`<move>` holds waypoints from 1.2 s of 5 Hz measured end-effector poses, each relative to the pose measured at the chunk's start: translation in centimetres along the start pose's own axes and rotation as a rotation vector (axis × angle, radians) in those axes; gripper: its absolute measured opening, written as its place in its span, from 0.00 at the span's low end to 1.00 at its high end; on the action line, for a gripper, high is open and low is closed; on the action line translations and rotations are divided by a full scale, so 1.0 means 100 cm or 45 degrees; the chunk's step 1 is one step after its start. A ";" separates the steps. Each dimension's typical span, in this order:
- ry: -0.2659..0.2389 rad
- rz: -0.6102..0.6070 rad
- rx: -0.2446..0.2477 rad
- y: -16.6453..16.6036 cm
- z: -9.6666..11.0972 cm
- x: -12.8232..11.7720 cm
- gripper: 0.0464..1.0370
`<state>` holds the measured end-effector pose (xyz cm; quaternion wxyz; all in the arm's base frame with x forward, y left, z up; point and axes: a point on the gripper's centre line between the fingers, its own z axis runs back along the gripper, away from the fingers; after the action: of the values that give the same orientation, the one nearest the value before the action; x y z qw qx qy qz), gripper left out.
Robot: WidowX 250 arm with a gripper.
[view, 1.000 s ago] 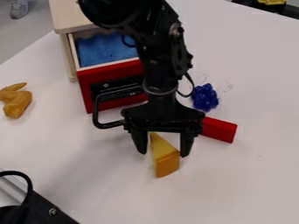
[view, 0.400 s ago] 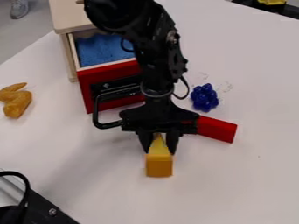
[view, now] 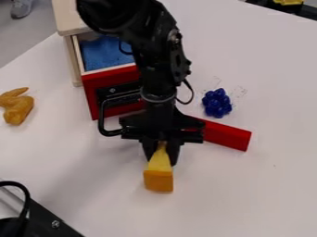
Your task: Move the cheese to the right side of the drawer
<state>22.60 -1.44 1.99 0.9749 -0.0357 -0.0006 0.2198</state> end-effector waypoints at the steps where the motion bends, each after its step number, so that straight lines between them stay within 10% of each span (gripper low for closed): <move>1: -0.008 -0.083 -0.013 0.004 0.012 -0.001 0.23; 6: -0.038 0.138 0.058 0.168 0.053 0.045 0.20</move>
<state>19.33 16.00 6.08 0.9619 -0.0101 -0.0081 0.2729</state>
